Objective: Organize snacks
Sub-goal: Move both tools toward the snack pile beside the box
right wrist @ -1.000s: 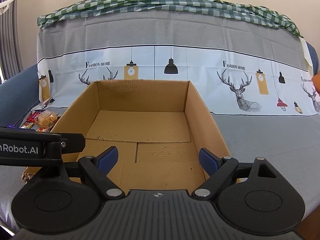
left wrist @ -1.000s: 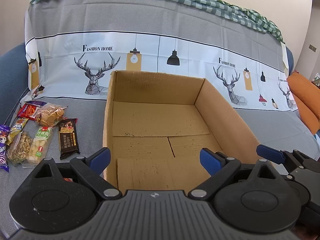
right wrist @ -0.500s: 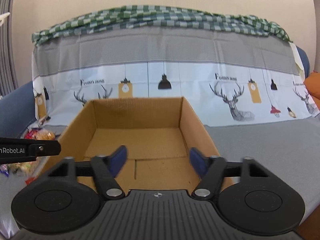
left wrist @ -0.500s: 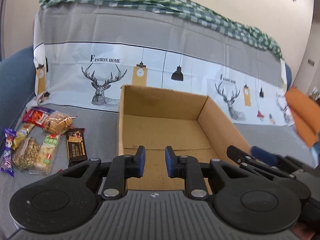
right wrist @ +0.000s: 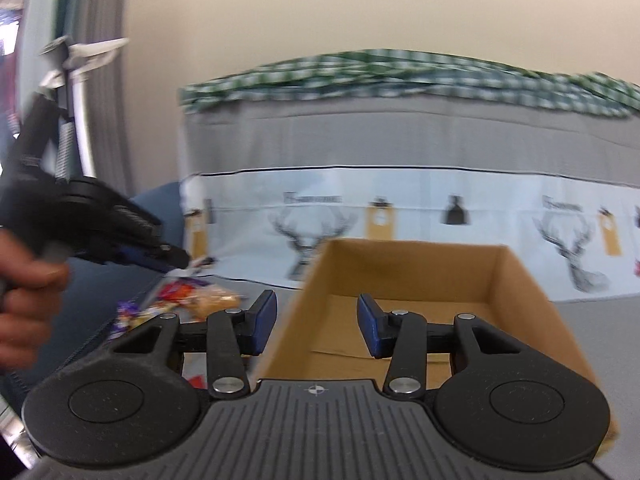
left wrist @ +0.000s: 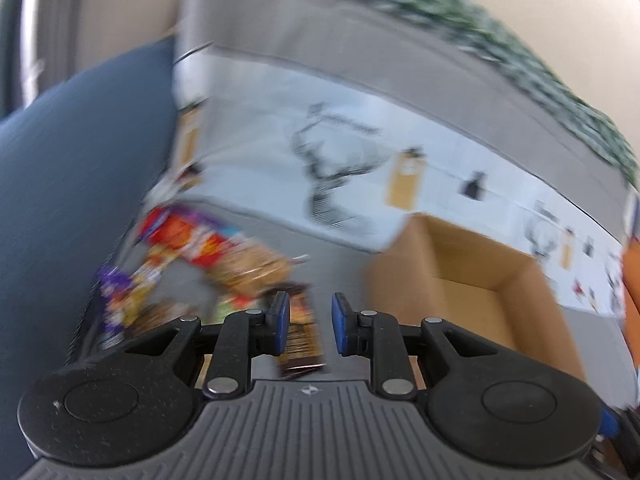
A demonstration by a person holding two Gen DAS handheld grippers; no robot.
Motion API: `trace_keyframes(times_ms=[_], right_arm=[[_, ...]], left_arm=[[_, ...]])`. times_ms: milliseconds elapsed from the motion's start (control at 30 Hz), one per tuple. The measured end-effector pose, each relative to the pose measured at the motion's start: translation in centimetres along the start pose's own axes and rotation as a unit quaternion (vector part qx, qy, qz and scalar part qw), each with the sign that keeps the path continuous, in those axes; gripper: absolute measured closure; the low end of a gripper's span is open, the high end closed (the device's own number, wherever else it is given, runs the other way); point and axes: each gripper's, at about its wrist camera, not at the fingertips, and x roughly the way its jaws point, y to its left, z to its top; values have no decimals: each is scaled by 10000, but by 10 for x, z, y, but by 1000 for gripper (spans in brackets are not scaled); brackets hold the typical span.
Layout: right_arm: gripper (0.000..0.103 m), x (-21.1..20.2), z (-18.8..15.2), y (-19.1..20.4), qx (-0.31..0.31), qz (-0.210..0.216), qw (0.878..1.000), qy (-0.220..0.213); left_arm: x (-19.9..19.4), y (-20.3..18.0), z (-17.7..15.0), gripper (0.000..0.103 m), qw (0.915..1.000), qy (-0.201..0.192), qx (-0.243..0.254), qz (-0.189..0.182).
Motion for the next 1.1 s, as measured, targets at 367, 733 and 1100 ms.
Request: trace_keyframes(times_ms=[367, 733, 1100], right_arm=[[53, 42, 2, 86, -497, 1090, 9924, 287], [41, 113, -37, 142, -911, 1406, 9803, 1050], [30, 147, -75, 143, -987, 1105, 9774, 1509]], left_arm=[[34, 94, 3, 45, 9893, 725, -1212, 370], [44, 121, -4, 26, 9818, 1160, -1460, 349], [55, 122, -7, 18, 9780, 1329, -1562, 377]])
